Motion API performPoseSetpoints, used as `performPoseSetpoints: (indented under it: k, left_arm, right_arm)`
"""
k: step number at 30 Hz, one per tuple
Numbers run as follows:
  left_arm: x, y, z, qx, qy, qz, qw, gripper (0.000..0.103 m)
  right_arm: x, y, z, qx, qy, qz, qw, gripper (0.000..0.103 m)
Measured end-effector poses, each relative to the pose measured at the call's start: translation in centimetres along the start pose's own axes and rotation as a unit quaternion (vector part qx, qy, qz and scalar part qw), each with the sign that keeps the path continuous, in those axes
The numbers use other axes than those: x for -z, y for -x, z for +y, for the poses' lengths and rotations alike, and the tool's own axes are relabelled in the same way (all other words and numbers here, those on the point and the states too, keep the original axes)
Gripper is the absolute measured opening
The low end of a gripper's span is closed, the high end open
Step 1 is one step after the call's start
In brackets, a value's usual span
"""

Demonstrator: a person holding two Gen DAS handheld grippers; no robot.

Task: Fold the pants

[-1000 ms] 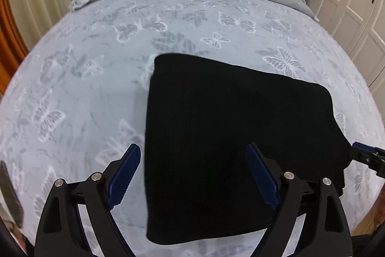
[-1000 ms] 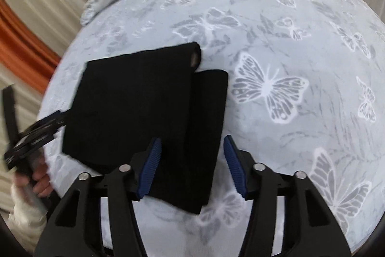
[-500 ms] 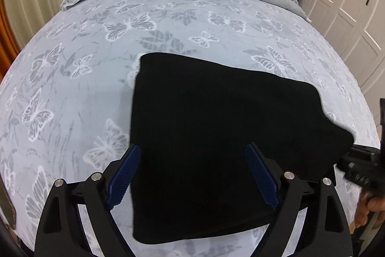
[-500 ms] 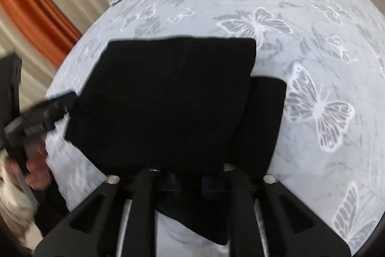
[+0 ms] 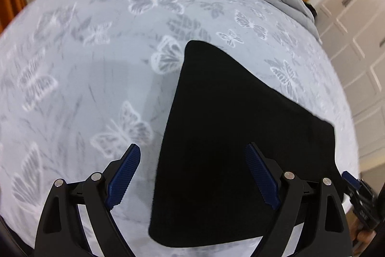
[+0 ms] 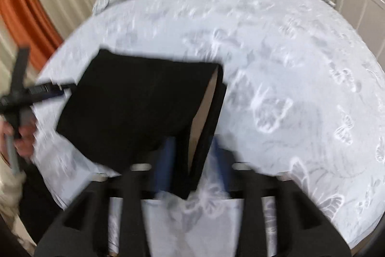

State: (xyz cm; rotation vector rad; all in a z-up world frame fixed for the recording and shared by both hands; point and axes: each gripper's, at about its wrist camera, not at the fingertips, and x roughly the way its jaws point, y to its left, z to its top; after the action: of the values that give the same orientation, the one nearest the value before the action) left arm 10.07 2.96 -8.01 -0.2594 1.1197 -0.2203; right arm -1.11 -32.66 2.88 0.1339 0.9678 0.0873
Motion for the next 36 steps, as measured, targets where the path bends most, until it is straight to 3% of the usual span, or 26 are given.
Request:
performPoseSetpoints:
  k: [3, 5, 7, 8, 9, 10, 11, 13, 15, 16, 17, 18, 19, 20, 22, 24, 26, 27, 28, 31, 33, 34, 35, 36]
  left_arm:
    - [0.3, -0.7, 0.0, -0.005, -0.003, 0.008, 1.0000, 0.086]
    - [0.7, -1.3, -0.1, -0.012, -0.014, 0.015, 0.9997, 0.086]
    - [1.0, -2.6, -0.1, -0.019, -0.018, 0.031, 0.9992, 0.087]
    - [1.0, -3.2, 0.2, -0.016, -0.014, 0.039, 0.9990, 0.088]
    - [1.1, -3.8, 0.6, -0.006, -0.004, 0.047, 0.9989, 0.089]
    - [1.0, -4.3, 1.1, 0.011, 0.011, 0.056, 0.9983, 0.084]
    - [0.9, -4.6, 1.8, 0.040, 0.031, 0.064, 0.9967, 0.061]
    - [0.3, -3.3, 2.4, 0.093, 0.046, 0.063, 0.9926, 0.035]
    - [0.0, -0.8, 2.7, 0.121, 0.041, 0.041, 0.9909, 0.031]
    - [-0.1, 0.3, 2.8, 0.120, 0.033, 0.029, 0.9918, 0.029]
    - [0.0, 1.0, 2.9, 0.098, 0.018, 0.012, 0.9949, 0.028]
    - [0.1, 0.7, 3.0, 0.065, 0.003, 0.007, 0.9979, 0.028]
    - [0.6, -0.9, 3.3, 0.026, -0.010, 0.029, 0.9992, 0.030]
    - [1.0, -1.9, 3.7, 0.015, -0.005, 0.040, 0.9991, 0.039]
    - [1.3, -1.4, 4.5, 0.016, 0.017, 0.019, 0.9996, 0.050]
    - [1.1, 0.8, 4.4, 0.030, 0.012, -0.002, 0.9995, 0.054]
    - [1.3, 2.3, 4.5, 0.045, 0.026, -0.019, 0.9985, 0.092]
    - [1.4, 2.6, 4.5, 0.051, 0.034, -0.027, 0.9978, 0.092]
    - [1.5, 2.3, 4.3, 0.053, 0.032, -0.025, 0.9978, 0.092]
    - [1.7, -0.5, 3.4, 0.059, 0.020, 0.034, 0.9975, 0.092]
    - [2.3, -2.9, 3.2, 0.077, 0.038, 0.076, 0.9934, 0.092]
    - [2.5, -3.6, 2.9, 0.074, 0.040, 0.080, 0.9933, 0.092]
    - [2.5, -3.6, 2.6, 0.069, 0.031, 0.070, 0.9947, 0.092]
    - [2.4, -3.7, 2.0, 0.067, 0.014, 0.067, 0.9955, 0.091]
  right_arm:
    - [-1.2, -0.7, -0.7, -0.047, -0.049, -0.014, 0.998, 0.068]
    - [-1.5, -3.7, -0.6, -0.064, -0.086, 0.016, 0.994, 0.068]
    - [-1.3, -5.9, 0.0, -0.056, -0.090, 0.043, 0.993, 0.068]
    - [-1.4, -7.2, 0.3, -0.044, -0.088, 0.052, 0.994, 0.065]
    - [-1.4, -8.2, 0.8, -0.036, -0.082, 0.054, 0.995, 0.044]
    - [-1.6, -8.4, 1.4, -0.026, -0.073, 0.045, 0.996, 0.031]
    - [-2.0, -7.8, 2.1, -0.030, -0.067, 0.034, 0.997, 0.024]
    - [-2.6, -4.4, 3.6, -0.070, -0.053, -0.004, 0.996, 0.018]
    - [-2.5, -0.6, 4.8, -0.104, -0.023, -0.042, 0.993, 0.015]
    - [-2.1, 0.2, 5.0, -0.101, -0.009, -0.053, 0.993, 0.015]
    - [-1.9, -0.1, 4.7, -0.086, -0.005, -0.050, 0.995, 0.023]
    - [-1.2, -2.3, 3.9, -0.047, -0.005, -0.015, 0.999, 0.028]
    - [-0.5, -4.8, 2.9, -0.004, -0.010, 0.031, 0.999, 0.030]
    - [0.4, -7.0, 1.7, 0.044, -0.025, 0.076, 0.996, 0.034]
    - [0.9, -6.1, 0.5, 0.036, -0.056, 0.055, 0.996, 0.048]
    - [0.9, -3.9, 0.2, 0.024, -0.062, 0.028, 0.997, 0.071]
    - [1.1, -2.5, 0.1, 0.015, -0.062, 0.002, 0.998, 0.087]
    - [1.3, -2.8, -0.1, 0.014, -0.061, 0.005, 0.998, 0.088]
    - [1.4, -3.7, -0.2, 0.008, -0.067, 0.020, 0.998, 0.088]
    - [2.0, -7.6, -0.6, -0.035, -0.097, 0.087, 0.991, 0.088]
    - [2.4, -9.3, -0.4, -0.075, -0.118, 0.098, 0.985, 0.087]
    - [2.5, -10.1, -0.3, -0.094, -0.129, 0.098, 0.982, 0.082]
    - [2.5, -10.1, 0.0, -0.093, -0.129, 0.092, 0.983, 0.068]
    - [2.1, -9.6, 0.4, -0.104, -0.118, 0.083, 0.984, 0.045]
